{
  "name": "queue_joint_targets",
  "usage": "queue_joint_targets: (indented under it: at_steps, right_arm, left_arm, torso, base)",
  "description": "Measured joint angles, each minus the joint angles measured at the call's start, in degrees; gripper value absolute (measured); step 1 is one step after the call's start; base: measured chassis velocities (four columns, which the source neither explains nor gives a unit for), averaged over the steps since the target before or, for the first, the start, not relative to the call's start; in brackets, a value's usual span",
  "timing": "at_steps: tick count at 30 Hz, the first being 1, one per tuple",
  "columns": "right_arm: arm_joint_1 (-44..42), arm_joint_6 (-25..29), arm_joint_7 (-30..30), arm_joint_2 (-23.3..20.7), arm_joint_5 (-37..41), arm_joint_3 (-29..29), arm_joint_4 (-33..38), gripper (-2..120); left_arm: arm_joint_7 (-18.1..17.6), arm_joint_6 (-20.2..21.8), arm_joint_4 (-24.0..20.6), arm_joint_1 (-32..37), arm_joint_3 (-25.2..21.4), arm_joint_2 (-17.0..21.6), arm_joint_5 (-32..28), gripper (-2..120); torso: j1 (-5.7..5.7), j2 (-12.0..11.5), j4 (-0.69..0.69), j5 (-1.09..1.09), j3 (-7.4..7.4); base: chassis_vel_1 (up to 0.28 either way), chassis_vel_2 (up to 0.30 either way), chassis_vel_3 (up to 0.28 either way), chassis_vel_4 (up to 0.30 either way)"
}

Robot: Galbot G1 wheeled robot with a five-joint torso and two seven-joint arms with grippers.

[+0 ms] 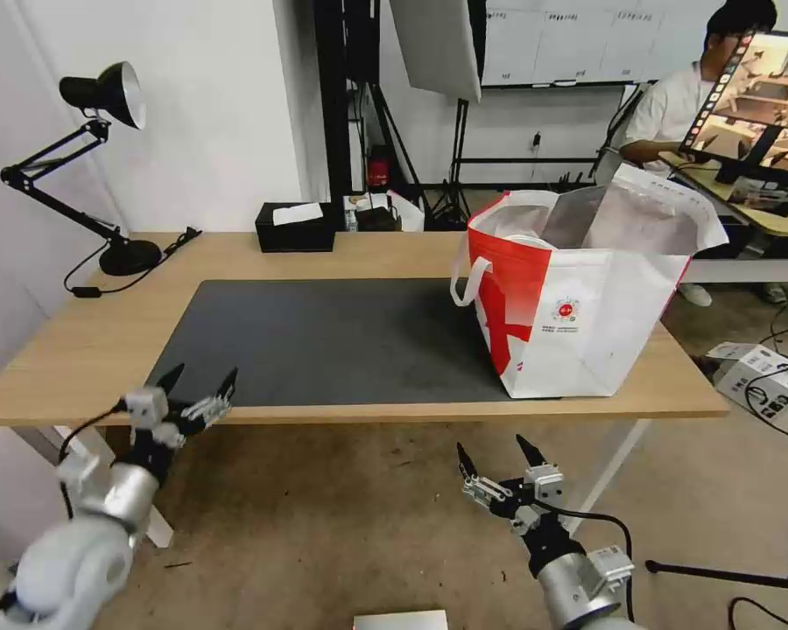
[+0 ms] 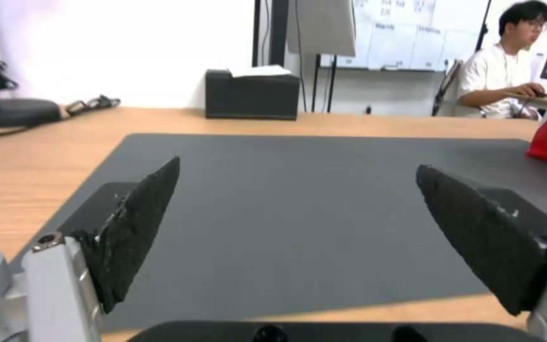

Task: Pick up the trash from the table and place it into the takeout bag.

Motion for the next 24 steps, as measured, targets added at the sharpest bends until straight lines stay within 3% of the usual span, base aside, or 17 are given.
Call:
queue_joint_targets:
  at_steps: [2,10,24]
  right_arm:
    - [0.0,0.0,0.0,0.0,0.0,0.0,0.0,100]
    - [0.0,0.0,0.0,0.0,0.0,0.0,0.0,100]
    - [0.0,0.0,0.0,0.0,0.0,0.0,0.0,100]
  left_arm:
    - [1.4,-4.7,0.1,3.3,-1.3,-3.5,2.8,100]
    - [2.8,-10.9,0.4,8.9,-2.6,-9.6,6.2,100]
    - [3.2,-12.9,0.3,10.1,-2.3,-11.8,8.4,100]
  torso:
    - [0.00,0.0,-0.01,0.00,0.00]
    - [0.00,0.0,0.00,0.00,0.00]
    - [0.00,0.0,0.00,0.00,0.01]
  base:
    - [0.000,0.000,0.000,0.000]
    - [0.000,0.000,0.000,0.000]
    - [0.000,0.000,0.000,0.000]
